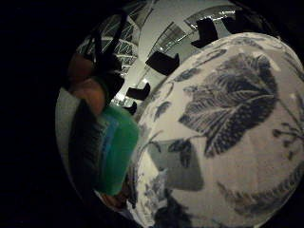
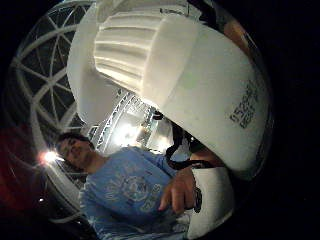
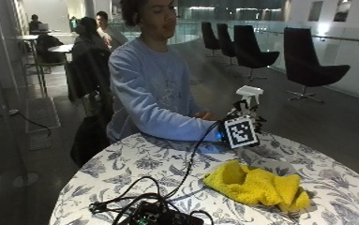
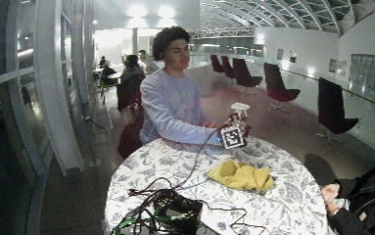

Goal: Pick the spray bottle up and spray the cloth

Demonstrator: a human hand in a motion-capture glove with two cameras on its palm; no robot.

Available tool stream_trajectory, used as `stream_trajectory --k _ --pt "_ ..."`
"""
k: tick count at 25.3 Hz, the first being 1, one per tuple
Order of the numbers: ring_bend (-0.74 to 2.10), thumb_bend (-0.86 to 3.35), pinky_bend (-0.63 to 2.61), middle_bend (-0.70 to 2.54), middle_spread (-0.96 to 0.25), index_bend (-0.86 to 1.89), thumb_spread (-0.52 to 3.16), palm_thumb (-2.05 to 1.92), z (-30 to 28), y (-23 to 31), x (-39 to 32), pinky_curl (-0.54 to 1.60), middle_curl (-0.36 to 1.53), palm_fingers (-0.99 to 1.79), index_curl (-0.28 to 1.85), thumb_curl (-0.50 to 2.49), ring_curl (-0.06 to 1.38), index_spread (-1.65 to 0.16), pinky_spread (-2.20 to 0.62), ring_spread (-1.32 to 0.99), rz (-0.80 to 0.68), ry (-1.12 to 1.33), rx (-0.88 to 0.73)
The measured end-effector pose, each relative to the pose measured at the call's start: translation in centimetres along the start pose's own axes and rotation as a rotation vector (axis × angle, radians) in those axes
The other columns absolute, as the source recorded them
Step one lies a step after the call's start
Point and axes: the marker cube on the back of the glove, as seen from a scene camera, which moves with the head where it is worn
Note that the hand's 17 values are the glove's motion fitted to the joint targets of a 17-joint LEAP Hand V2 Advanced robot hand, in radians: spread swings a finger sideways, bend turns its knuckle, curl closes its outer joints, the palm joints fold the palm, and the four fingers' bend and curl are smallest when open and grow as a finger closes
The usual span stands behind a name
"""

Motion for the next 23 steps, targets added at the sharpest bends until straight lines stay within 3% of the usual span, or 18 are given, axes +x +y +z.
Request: stream_trajectory --k 12,17,23 --pt "0.57 -0.02 0.13 0.33 -0.07 0.12 0.98 0.78 0.9 0.0 0.9 0.27 0.47 0.84 0.26 0.46 0.39 -0.31 0.09 -0.04 0.04 0.047 0.059" --pt "0.47 -0.03 0.22 0.31 -0.05 0.07 0.96 0.79 -2.2 4.8 -1.7 0.31 0.46 0.55 0.25 0.45 0.39 -0.33 0.1 -0.02 0.071 0.043 -0.054" --pt "0.45 -0.03 0.18 0.33 -0.04 0.12 0.95 0.79 -9.0 10.8 -4.8 0.29 0.44 0.6 0.23 0.44 0.34 -0.33 0.11 -0.01 0.1 0.244 0.078"
